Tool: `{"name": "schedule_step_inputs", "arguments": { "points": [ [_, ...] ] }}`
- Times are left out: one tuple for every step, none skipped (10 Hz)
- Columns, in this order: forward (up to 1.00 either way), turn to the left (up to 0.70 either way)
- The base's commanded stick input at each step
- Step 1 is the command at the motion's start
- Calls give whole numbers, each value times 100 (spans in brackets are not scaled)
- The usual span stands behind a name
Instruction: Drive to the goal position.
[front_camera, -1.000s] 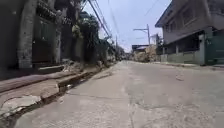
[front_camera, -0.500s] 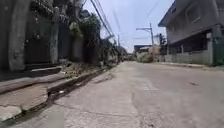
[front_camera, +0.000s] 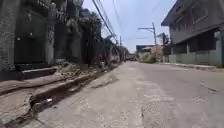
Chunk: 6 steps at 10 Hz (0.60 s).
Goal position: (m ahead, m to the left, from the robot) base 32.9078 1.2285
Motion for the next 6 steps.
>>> {"name": "schedule_step_inputs", "arguments": {
  "points": [
    [100, -35],
    [100, -3],
    [100, -1],
    [100, 0],
    [100, 0],
    [100, 0]
  ]
}}
